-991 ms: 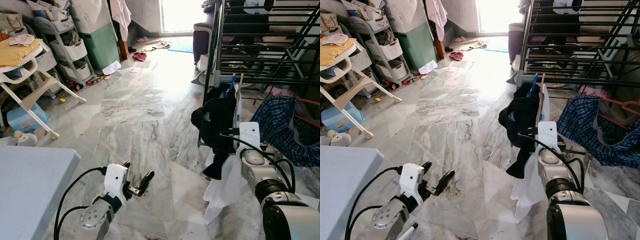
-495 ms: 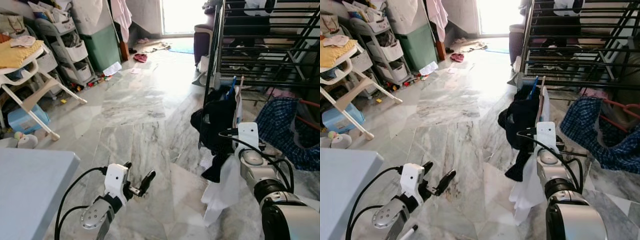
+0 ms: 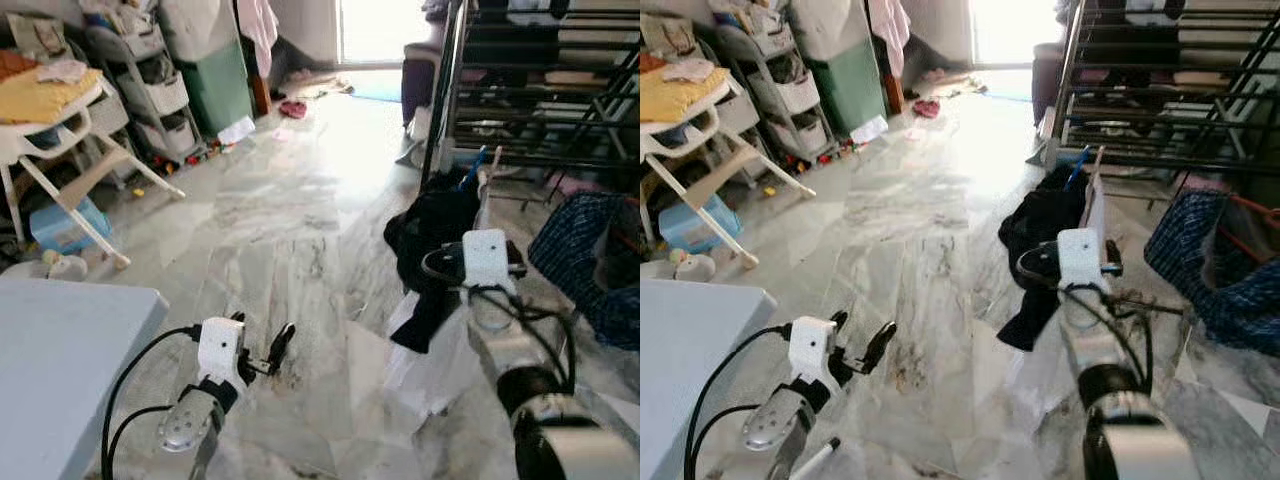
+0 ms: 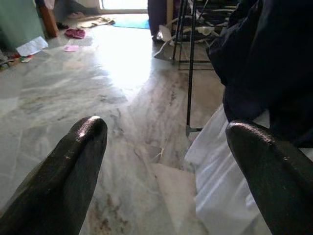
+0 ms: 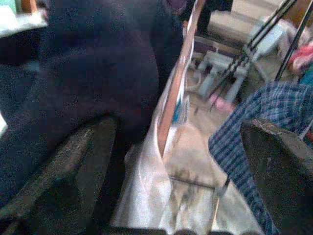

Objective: Hang hanger

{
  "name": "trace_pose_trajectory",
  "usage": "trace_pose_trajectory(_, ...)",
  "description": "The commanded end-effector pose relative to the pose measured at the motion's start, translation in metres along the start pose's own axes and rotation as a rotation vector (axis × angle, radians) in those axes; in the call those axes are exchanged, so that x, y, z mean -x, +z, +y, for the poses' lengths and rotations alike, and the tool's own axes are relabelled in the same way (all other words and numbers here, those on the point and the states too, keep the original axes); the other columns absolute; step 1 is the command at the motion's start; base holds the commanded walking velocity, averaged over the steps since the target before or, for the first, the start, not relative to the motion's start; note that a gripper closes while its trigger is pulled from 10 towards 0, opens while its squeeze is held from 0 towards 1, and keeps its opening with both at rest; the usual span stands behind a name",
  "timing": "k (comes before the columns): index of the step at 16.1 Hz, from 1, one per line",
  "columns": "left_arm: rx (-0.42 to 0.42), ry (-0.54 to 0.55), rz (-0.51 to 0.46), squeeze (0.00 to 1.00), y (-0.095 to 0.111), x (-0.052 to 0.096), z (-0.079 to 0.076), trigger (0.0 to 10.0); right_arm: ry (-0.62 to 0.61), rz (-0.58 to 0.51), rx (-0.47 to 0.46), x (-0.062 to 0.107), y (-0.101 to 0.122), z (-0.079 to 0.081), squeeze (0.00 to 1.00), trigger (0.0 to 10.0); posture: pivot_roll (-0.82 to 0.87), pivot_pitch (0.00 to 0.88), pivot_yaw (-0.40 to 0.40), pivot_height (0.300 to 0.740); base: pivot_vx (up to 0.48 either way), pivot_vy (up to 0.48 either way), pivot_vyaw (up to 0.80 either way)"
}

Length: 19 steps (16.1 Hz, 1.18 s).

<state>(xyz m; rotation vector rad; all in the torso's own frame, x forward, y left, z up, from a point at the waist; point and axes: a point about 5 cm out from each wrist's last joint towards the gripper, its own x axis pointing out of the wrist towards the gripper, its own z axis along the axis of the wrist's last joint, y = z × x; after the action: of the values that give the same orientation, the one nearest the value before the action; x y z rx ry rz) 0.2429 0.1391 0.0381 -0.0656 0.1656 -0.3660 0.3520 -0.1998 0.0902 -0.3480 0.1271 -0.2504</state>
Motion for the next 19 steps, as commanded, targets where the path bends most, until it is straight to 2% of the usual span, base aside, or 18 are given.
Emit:
trace_pose_trajectory(1, -0.02, 0.015, -0.017, 0.0, 0.006, 0.001, 0.004, 10.0, 0.001, -0.073, 0.001, 0.001, 0.013, 0.005, 0.0, 10.0, -0.09, 0.0, 0.088, 0.74, 0.0, 0.0, 0.0)
trace_pose_trajectory(3, -0.021, 0.004, -0.023, 0.0, 0.007, 0.001, 0.002, 10.0, 0.01, -0.092, 0.006, 0.005, 0.013, 0.011, 0.0, 10.0, -0.1, 0.0, 0.09, 0.74, 0.0, 0.0, 0.0)
trace_pose_trajectory(4, -0.022, -0.002, -0.021, 0.0, 0.007, 0.0, 0.001, 10.0, 0.017, -0.057, -0.021, 0.006, 0.009, 0.013, 0.0, 10.0, -0.1, 0.001, 0.092, 0.74, 0.0, 0.0, 0.0)
trace_pose_trajectory(7, -0.025, -0.004, -0.021, 0.0, 0.008, 0.0, 0.0, 10.0, 0.019, -0.065, -0.047, 0.007, 0.01, 0.011, 0.0, 10.0, -0.1, 0.0, 0.091, 0.74, 0.0, 0.0, 0.0)
trace_pose_trajectory(11, -0.039, 0.052, -0.053, 0.0, 0.015, 0.0, 0.008, 10.0, 0.05, -0.176, -0.023, 0.01, 0.024, 0.014, 0.0, 10.0, -0.09, 0.0, 0.083, 0.74, 0.0, 0.0, 0.0)
trace_pose_trajectory(15, -0.035, 0.067, -0.056, 0.0, 0.015, 0.0, 0.008, 10.0, 0.056, -0.119, -0.052, 0.017, 0.012, 0.018, 0.0, 10.0, -0.09, 0.0, 0.081, 0.74, 0.0, 0.0, 0.0)
trace_pose_trajectory(19, -0.008, 0.05, -0.044, 0.0, 0.013, 0.0, 0.008, 10.0, 0.094, -0.132, -0.092, 0.027, 0.01, 0.024, 0.0, 10.0, -0.1, 0.0, 0.089, 0.74, 0.0, 0.0, -0.2)
